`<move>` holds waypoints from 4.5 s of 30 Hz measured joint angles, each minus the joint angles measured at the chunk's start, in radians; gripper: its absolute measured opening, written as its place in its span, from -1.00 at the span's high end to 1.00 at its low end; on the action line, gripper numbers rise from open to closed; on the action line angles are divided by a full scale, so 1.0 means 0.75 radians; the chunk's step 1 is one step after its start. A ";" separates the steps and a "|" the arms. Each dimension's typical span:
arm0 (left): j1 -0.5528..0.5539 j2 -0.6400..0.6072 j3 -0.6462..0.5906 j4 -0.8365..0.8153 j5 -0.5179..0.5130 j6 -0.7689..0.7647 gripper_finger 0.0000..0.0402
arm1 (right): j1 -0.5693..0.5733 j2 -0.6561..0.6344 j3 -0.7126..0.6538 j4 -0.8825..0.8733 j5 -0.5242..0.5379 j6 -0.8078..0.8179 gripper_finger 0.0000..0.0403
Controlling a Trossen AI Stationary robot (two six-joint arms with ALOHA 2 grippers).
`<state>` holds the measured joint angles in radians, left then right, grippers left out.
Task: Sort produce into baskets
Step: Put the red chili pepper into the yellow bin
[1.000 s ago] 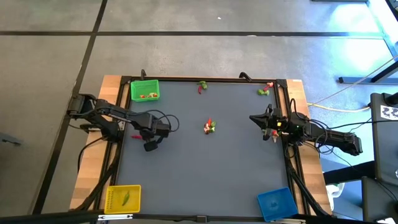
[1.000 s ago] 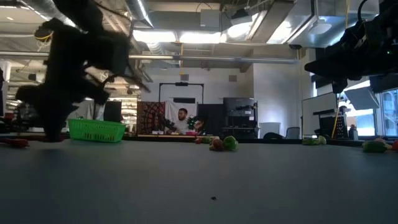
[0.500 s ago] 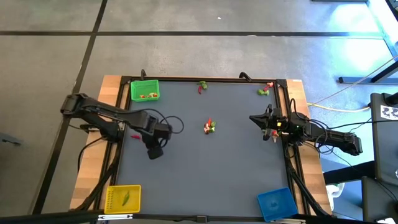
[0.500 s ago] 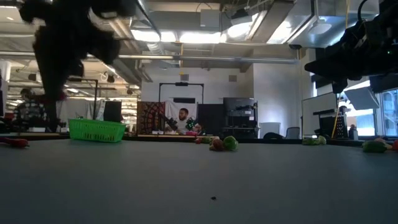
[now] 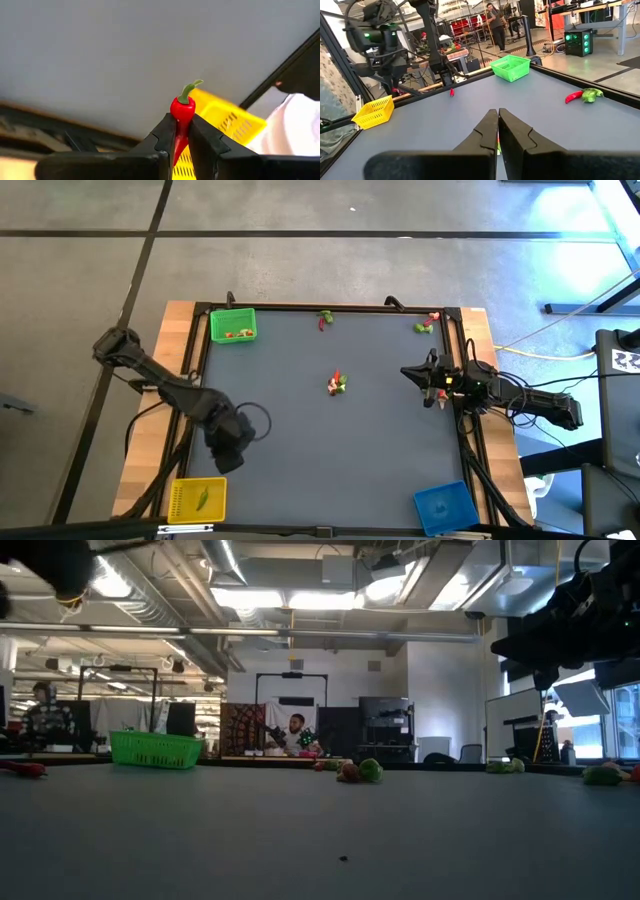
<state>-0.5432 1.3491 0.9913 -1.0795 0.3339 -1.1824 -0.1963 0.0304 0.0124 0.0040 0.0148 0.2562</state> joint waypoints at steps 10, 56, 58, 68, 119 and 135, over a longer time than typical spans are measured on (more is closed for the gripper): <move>-0.315 0.001 -0.027 0.118 -0.028 -0.397 0.80 | -0.001 0.000 0.000 0.000 -0.002 0.000 0.92; -0.088 0.075 -0.074 0.144 -0.294 -0.314 0.17 | 0.000 0.000 0.000 0.001 0.000 0.000 0.92; -0.015 0.069 -0.074 0.122 -0.292 -0.231 0.17 | 0.000 0.000 0.000 0.001 0.000 0.000 0.92; 0.383 0.056 -0.074 0.053 -0.286 0.259 0.17 | -0.001 0.000 -0.001 0.001 0.000 0.000 0.92; 0.872 0.559 -0.296 -0.133 -0.398 1.138 0.61 | 0.000 0.000 -0.001 0.006 0.041 -0.004 0.92; 0.731 0.321 -0.110 -0.275 -0.417 0.937 0.84 | 0.000 0.000 -0.001 0.006 0.041 -0.004 0.92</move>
<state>0.0053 1.5901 0.9084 -1.2856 0.0214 -0.4796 -0.1964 0.0303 0.0120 0.0088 0.0452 0.2530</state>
